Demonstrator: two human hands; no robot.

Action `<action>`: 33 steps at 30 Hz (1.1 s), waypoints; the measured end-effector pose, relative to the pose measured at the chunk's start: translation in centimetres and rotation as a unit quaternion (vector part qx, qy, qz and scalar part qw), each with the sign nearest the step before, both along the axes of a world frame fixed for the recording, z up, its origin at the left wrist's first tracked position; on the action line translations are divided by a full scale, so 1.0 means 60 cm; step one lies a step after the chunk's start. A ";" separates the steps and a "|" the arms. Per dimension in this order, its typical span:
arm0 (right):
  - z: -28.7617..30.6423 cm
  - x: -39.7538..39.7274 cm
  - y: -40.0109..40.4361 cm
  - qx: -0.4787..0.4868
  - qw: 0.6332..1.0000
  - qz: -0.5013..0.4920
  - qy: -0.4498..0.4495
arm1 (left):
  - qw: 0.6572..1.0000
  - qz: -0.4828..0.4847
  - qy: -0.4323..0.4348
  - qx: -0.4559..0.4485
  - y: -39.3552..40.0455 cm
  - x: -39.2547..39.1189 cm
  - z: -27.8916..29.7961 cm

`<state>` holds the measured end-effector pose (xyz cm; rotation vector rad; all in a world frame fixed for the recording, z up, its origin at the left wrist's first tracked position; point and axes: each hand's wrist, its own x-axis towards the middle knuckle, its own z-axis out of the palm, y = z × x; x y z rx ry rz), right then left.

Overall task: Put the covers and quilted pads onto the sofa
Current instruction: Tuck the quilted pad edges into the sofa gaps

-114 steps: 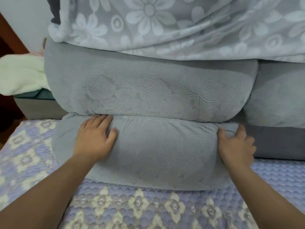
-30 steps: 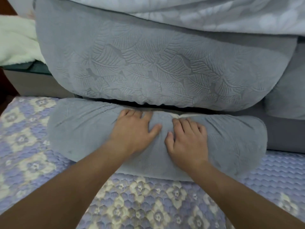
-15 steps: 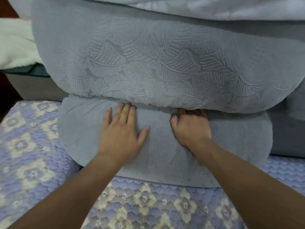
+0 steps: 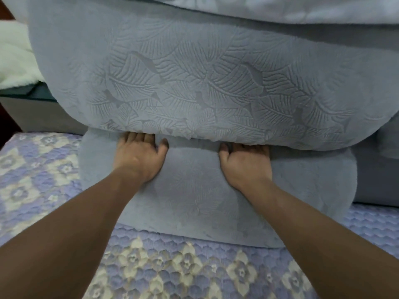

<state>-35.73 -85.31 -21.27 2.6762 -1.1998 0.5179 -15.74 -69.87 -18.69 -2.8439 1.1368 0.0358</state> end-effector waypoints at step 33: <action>-0.071 -0.463 -0.166 0.633 0.581 -0.234 -0.454 | 0.829 0.257 0.364 -0.339 -0.095 -0.503 -0.040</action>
